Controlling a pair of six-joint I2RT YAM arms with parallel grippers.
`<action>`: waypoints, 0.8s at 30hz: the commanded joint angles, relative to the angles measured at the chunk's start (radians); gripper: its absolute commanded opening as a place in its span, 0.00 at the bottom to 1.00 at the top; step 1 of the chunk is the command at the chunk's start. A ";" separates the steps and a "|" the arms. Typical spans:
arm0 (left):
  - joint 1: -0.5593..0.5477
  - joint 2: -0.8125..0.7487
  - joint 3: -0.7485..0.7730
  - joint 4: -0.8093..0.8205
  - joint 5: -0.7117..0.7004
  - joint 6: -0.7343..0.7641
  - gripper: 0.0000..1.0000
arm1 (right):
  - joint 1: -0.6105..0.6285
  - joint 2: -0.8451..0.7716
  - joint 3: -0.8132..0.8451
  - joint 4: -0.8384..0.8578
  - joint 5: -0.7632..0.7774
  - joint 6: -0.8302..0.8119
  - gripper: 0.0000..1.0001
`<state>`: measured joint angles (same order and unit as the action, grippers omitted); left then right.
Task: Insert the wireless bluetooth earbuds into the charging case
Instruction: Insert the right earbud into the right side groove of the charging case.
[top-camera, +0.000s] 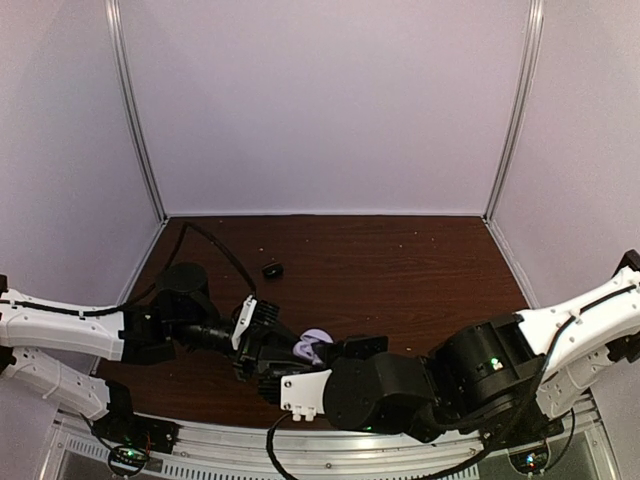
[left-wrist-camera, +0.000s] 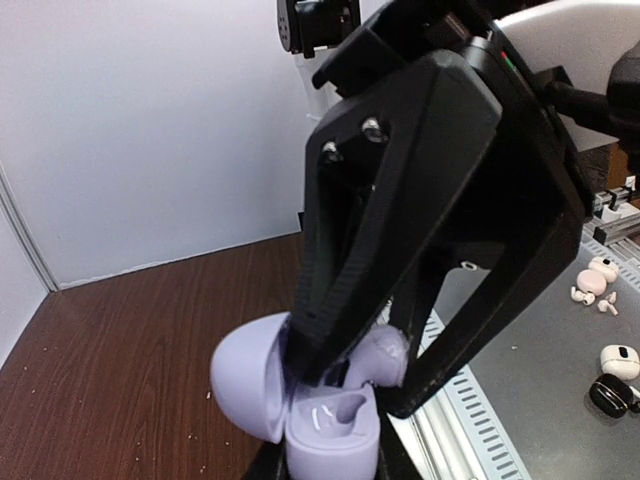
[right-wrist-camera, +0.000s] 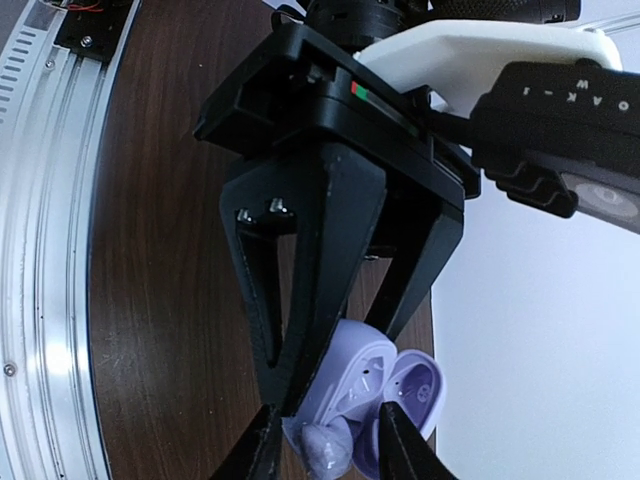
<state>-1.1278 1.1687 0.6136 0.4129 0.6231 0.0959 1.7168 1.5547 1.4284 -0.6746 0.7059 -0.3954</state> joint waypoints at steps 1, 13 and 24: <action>-0.006 -0.018 -0.006 0.081 -0.005 -0.022 0.00 | -0.003 -0.032 -0.010 0.022 0.038 0.006 0.37; -0.004 -0.001 -0.006 0.111 -0.021 -0.051 0.00 | 0.001 -0.050 0.021 0.124 0.040 -0.039 0.62; 0.027 -0.006 -0.031 0.178 -0.015 -0.093 0.00 | 0.006 -0.117 -0.010 0.220 -0.011 0.021 0.82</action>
<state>-1.1172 1.1687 0.5980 0.4992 0.6003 0.0265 1.7172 1.4956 1.4288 -0.5240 0.7105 -0.4122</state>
